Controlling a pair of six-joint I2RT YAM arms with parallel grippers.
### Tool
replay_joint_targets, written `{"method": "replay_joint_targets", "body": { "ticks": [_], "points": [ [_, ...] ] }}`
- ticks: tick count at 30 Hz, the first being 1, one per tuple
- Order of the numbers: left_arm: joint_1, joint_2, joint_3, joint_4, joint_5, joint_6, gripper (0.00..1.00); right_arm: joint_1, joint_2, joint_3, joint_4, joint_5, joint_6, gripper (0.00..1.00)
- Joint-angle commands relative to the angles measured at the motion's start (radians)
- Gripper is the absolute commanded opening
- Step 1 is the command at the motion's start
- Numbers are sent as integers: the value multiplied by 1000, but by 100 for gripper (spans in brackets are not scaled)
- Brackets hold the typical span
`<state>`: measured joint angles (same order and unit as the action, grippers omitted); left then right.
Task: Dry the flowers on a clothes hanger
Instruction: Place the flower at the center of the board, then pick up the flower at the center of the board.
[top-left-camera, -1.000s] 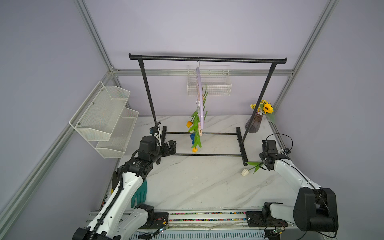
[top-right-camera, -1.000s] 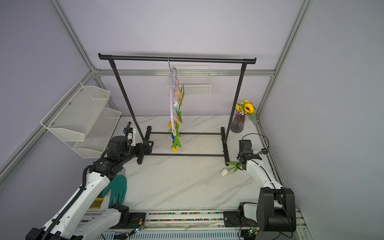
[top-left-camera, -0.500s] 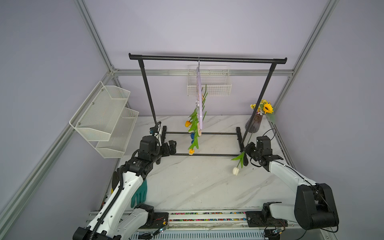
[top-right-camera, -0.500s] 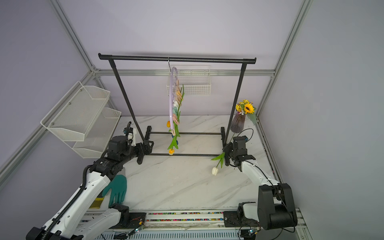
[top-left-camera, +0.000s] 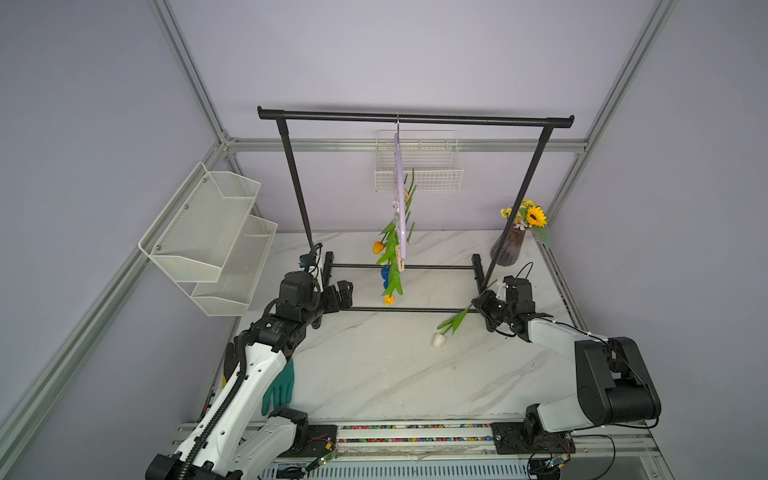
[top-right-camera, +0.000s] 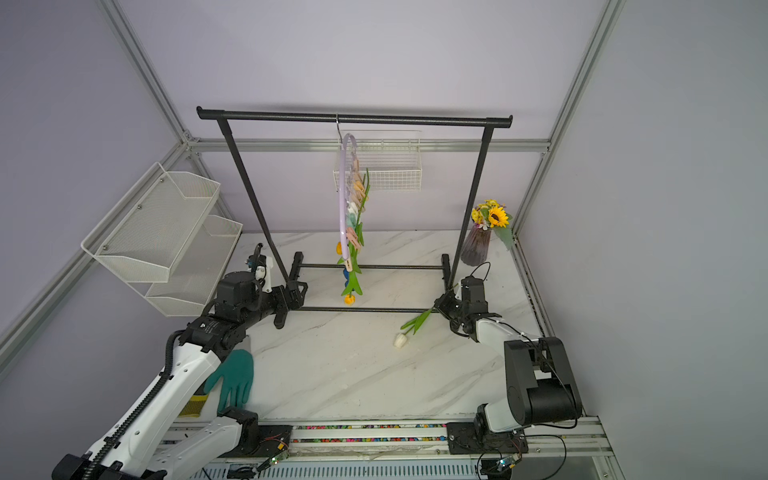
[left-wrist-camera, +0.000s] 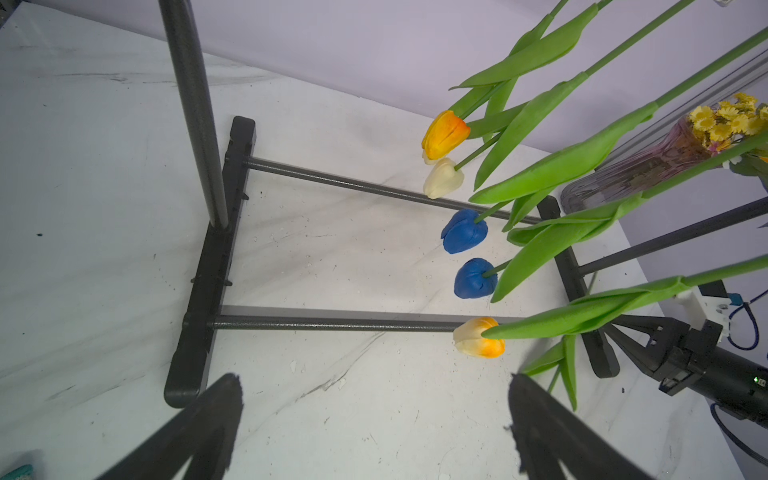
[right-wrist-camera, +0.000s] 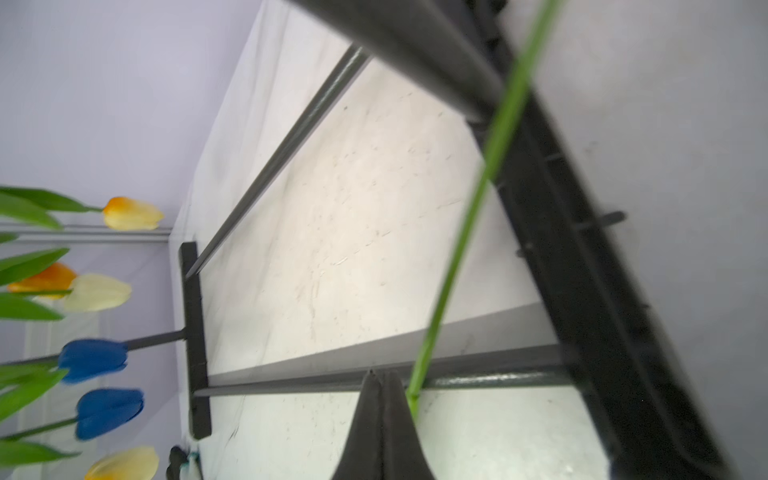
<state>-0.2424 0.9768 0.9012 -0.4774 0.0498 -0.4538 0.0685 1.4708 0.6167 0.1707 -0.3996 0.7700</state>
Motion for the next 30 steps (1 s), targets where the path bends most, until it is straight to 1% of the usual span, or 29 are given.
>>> {"method": "replay_joint_targets", "body": {
  "ticks": [1,3,6,9,12,14,16,17,20,25,30],
  "points": [
    [6,3,7,50,43,-12,100,3,-15,-41,175,-140,-24,0],
    [6,13,1,67,84,-5,100,3,-18,-51,181,-140,-23,0],
    [6,27,-5,84,127,-3,100,4,-8,-22,70,-77,-29,0],
    [6,42,-6,83,152,-2,100,4,4,10,-19,-7,7,0],
    [6,53,-7,83,164,-3,100,4,4,33,-59,30,46,24],
    [6,56,-8,85,171,-3,100,4,-5,51,-117,90,62,36],
    [6,57,-10,86,171,-3,100,3,-9,69,-170,152,76,44],
    [6,57,-11,88,171,-3,100,5,-4,78,-190,174,82,45],
    [6,57,-13,92,173,-3,100,3,19,105,-214,202,97,47],
    [5,56,-16,92,175,-2,100,4,78,138,-207,226,125,47],
    [6,49,-22,88,165,1,100,6,143,166,-199,224,153,45]
  ]
}}
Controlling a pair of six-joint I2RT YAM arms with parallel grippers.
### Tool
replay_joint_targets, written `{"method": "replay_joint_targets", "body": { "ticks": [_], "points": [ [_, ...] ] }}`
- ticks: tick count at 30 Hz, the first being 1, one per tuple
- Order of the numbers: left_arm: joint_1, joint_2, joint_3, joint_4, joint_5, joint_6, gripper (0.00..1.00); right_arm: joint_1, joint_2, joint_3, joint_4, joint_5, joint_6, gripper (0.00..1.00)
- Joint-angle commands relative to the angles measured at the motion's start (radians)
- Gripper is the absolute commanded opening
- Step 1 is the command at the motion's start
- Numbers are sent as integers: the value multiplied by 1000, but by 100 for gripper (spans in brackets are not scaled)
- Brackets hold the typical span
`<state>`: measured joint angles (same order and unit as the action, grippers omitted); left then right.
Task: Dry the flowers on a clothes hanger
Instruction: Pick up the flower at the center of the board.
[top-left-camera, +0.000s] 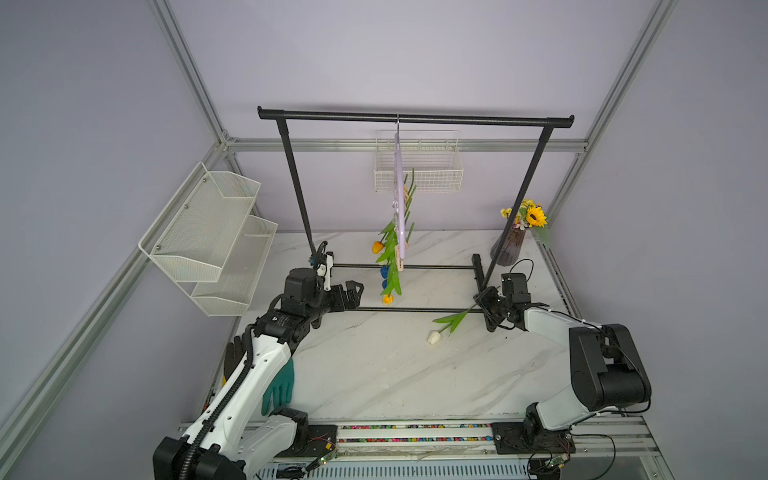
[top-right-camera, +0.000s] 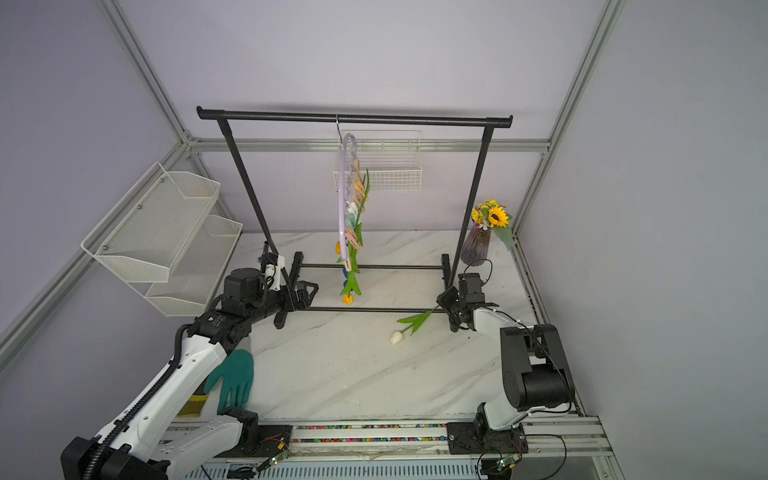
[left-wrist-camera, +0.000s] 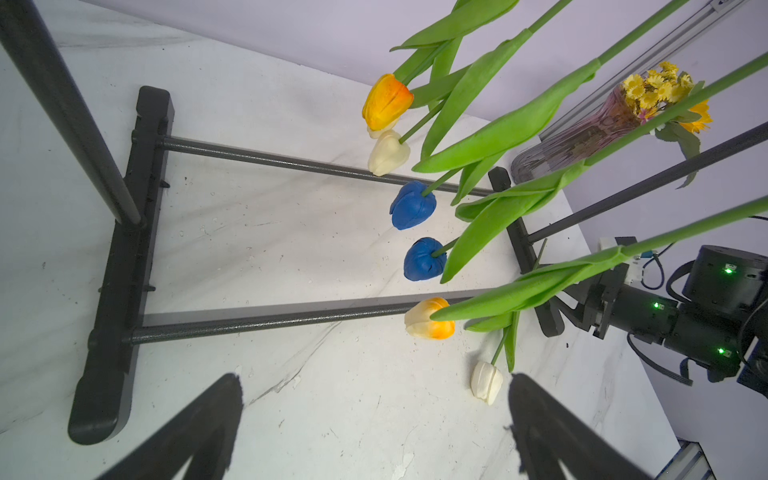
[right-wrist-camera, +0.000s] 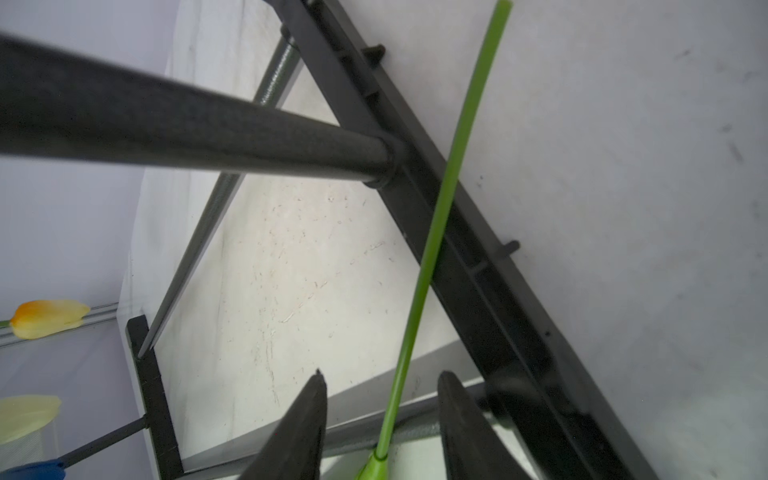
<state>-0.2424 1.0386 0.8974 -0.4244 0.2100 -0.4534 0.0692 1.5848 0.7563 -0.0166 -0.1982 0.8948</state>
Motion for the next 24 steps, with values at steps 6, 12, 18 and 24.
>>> {"method": "replay_joint_targets", "body": {
  "ticks": [6,12,18,24],
  "points": [
    [7,-15,-18,33,-1,7,100,18,96,47,19,20,44,41],
    [6,-20,-19,32,-7,12,100,27,150,63,48,13,53,28],
    [6,-29,-21,29,-16,15,100,33,106,53,37,35,39,2],
    [8,-41,-13,34,-25,10,100,32,-79,16,3,101,-11,0]
  ]
}}
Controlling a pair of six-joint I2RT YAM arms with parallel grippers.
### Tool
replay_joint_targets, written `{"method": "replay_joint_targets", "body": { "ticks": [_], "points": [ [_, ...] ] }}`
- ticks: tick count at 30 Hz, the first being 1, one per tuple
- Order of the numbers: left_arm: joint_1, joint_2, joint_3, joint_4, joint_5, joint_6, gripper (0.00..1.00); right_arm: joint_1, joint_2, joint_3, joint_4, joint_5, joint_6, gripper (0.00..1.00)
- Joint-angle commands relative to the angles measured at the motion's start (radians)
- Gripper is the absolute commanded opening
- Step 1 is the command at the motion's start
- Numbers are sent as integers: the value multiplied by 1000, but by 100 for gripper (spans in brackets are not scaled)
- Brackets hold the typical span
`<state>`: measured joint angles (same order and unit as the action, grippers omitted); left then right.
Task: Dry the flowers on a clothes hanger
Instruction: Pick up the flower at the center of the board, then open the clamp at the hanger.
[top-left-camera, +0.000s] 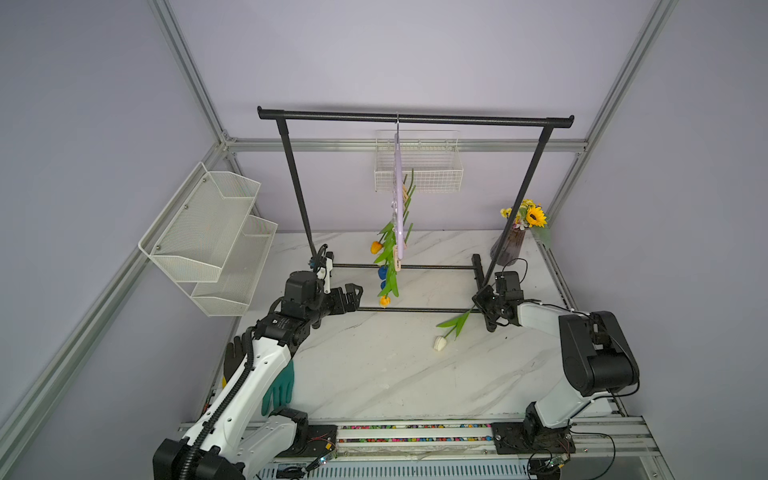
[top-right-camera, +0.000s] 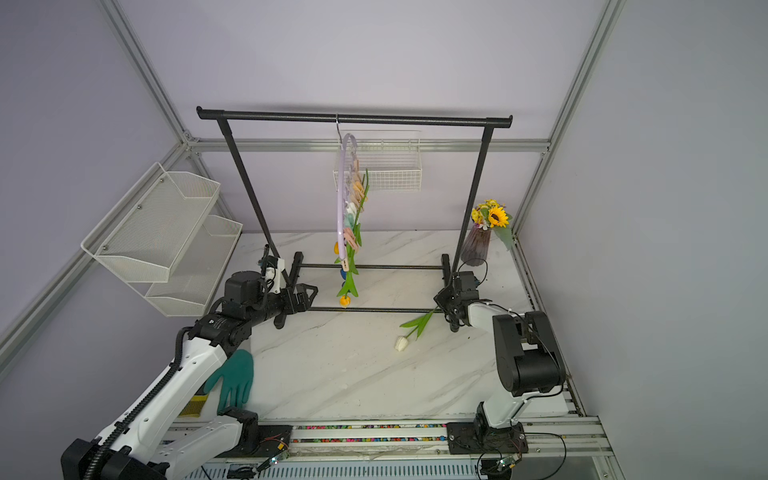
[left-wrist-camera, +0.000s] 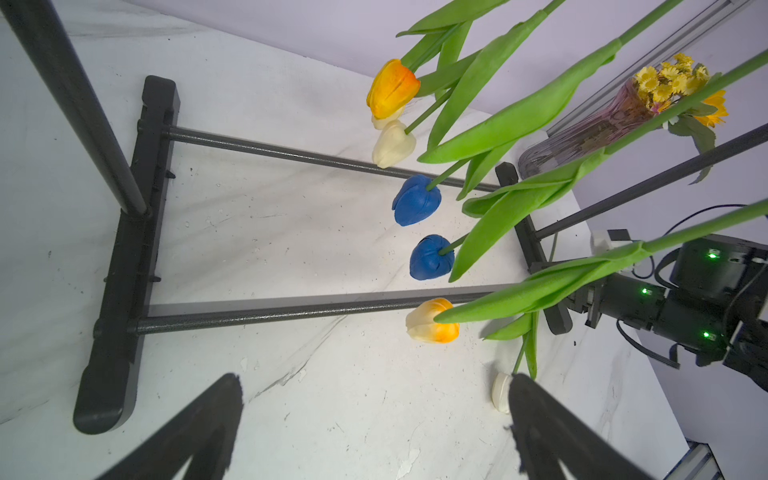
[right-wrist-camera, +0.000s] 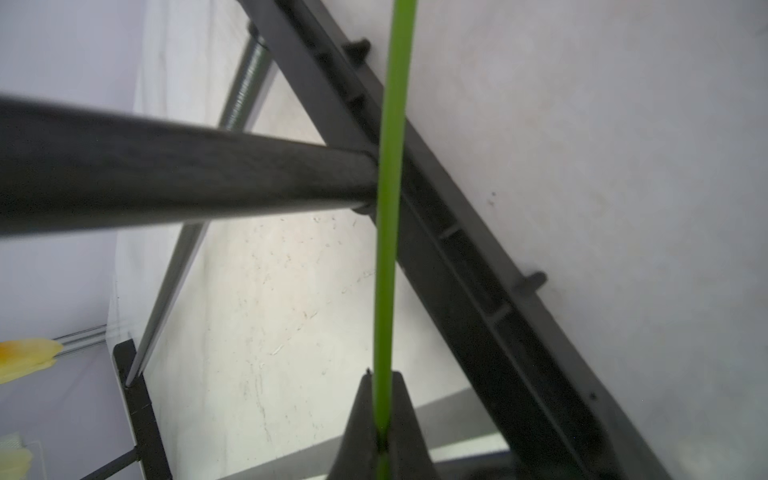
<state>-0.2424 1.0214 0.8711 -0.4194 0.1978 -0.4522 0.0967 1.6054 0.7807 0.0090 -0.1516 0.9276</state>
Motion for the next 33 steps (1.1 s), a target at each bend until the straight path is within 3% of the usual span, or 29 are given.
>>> {"method": "replay_joint_targets", "body": {
  "ticks": [1,8,14,18,22,28,33],
  "points": [
    [8,-27,18,32,-13,8,100,5,-137,-12,-29,66,-59,0],
    [10,-25,95,71,1,26,100,8,-468,-90,68,88,-162,0],
    [26,-9,161,166,59,57,100,10,-575,-36,147,-116,-323,0],
    [34,21,200,269,222,116,100,11,-570,-17,297,-372,-369,0],
    [34,35,207,387,376,135,99,39,-526,-1,460,-538,-364,0],
    [34,57,197,550,645,173,97,138,-426,51,596,-657,-372,0],
    [34,91,197,654,781,167,98,220,-366,73,685,-705,-398,0]
  ]
}}
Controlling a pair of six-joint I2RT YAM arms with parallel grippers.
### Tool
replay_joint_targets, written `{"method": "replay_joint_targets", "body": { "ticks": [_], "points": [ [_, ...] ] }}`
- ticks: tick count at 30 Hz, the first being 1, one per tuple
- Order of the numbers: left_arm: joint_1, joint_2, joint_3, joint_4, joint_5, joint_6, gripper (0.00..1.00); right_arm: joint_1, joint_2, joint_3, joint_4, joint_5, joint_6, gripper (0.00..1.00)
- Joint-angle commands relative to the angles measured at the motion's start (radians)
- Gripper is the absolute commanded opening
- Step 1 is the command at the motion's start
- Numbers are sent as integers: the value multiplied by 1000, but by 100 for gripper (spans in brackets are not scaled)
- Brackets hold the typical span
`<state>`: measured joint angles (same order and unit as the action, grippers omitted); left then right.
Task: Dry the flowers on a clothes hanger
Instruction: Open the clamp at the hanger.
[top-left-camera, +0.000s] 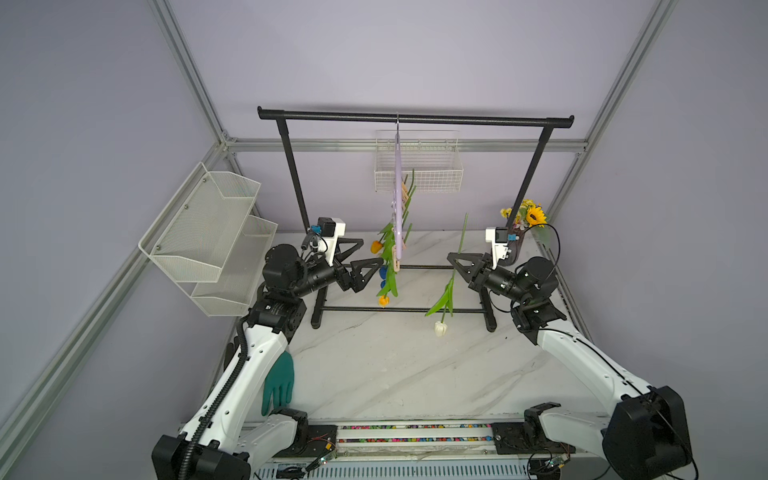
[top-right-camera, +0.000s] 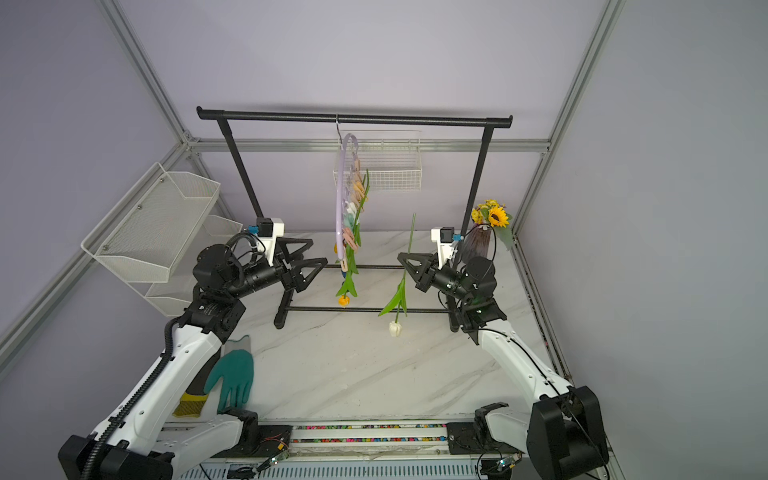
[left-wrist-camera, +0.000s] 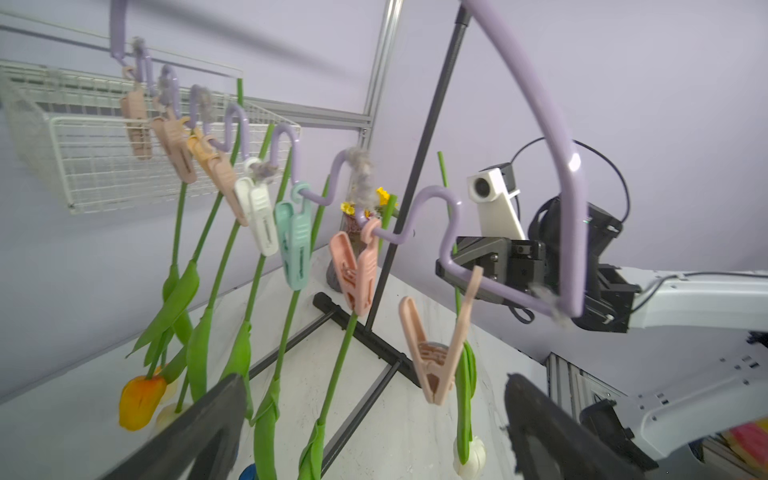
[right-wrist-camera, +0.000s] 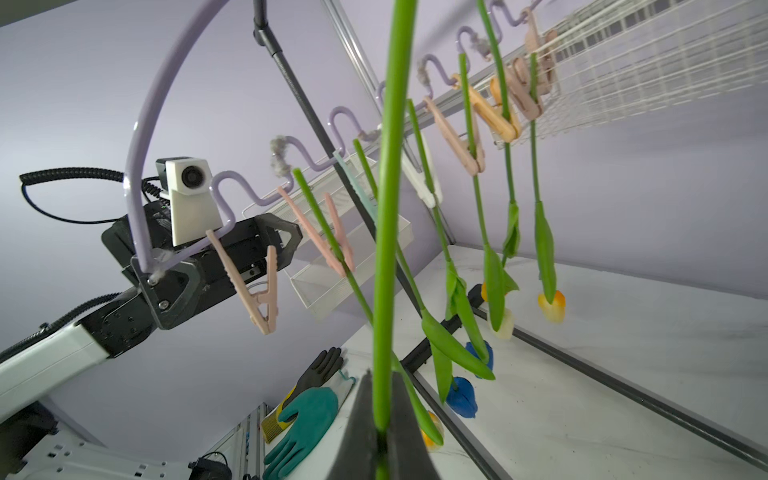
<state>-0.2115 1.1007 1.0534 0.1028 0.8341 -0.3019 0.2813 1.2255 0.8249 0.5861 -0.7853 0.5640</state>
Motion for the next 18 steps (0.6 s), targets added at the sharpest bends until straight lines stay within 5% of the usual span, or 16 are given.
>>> {"method": "replay_joint_targets", "body": {
  "ticks": [1,18],
  "points": [
    [3,18,12,149,156,16,98,51,23,33,110,-75,-46,0],
    [-45,172,88,181,274,62,84,184,141,44,244,-113,-76,0]
  ]
}}
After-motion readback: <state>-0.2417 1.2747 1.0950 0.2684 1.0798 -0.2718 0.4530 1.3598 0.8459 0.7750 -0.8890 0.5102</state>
